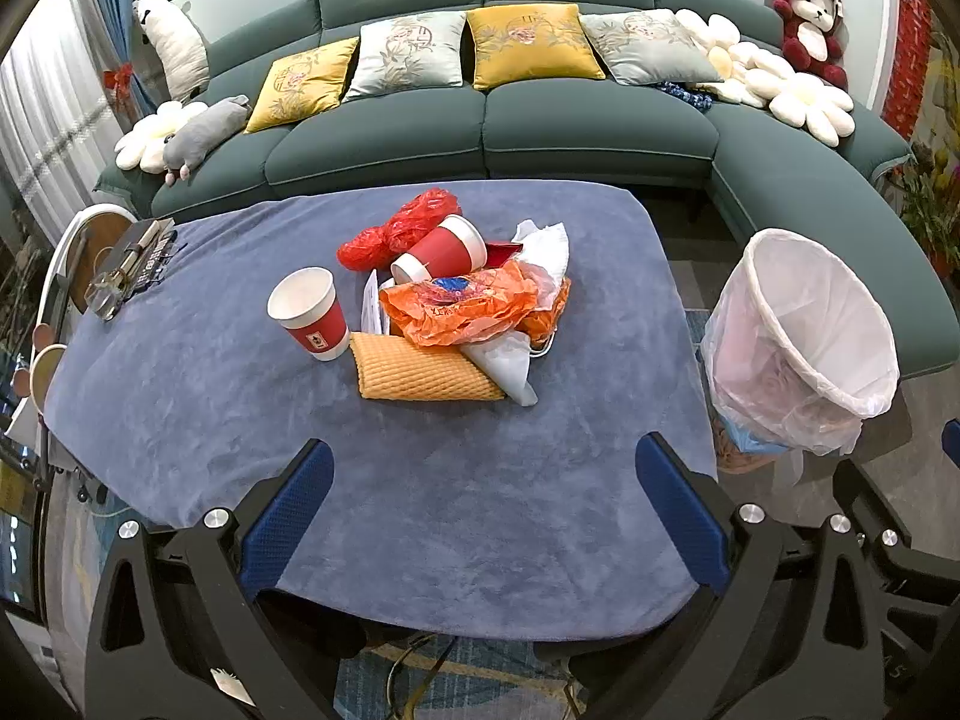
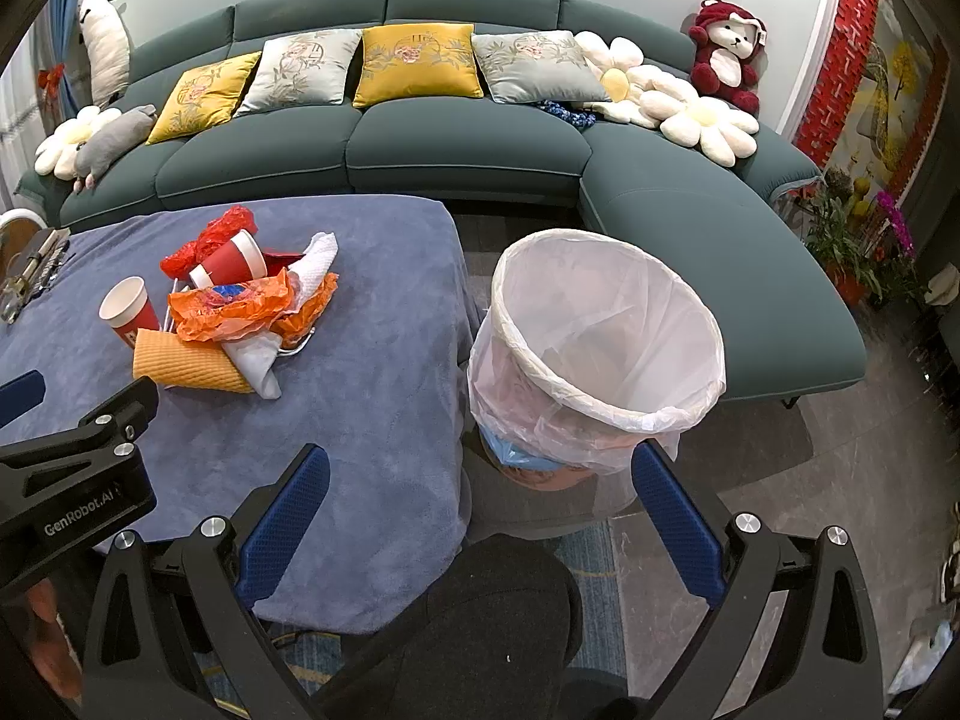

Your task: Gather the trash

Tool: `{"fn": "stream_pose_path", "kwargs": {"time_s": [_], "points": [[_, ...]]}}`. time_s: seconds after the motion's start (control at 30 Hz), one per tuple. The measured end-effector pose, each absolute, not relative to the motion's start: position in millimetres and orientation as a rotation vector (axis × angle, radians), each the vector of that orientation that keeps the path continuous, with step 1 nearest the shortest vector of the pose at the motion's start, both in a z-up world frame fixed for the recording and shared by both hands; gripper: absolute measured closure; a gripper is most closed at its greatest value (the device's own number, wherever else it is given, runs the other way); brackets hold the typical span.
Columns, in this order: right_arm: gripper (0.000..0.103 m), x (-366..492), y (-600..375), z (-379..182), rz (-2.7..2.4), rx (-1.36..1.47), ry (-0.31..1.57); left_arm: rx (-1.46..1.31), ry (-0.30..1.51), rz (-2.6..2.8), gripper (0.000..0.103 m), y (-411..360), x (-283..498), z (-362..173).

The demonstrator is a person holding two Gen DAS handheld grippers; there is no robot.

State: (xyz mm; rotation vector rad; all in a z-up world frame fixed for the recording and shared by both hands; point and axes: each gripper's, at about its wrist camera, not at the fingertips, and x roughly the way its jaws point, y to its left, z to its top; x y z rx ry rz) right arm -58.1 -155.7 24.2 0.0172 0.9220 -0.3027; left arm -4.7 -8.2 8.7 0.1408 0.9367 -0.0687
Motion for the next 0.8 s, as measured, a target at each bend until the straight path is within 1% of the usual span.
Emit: {"fn": "stream_pose_path", "kwargs": {"time_s": [0.8], "points": [[0.007,-58.7,-155.7,23.3,-0.306,0.012,0.923,0.133,0.942,-0.066,0.007,-2.7,-1.1,5.8]]}}
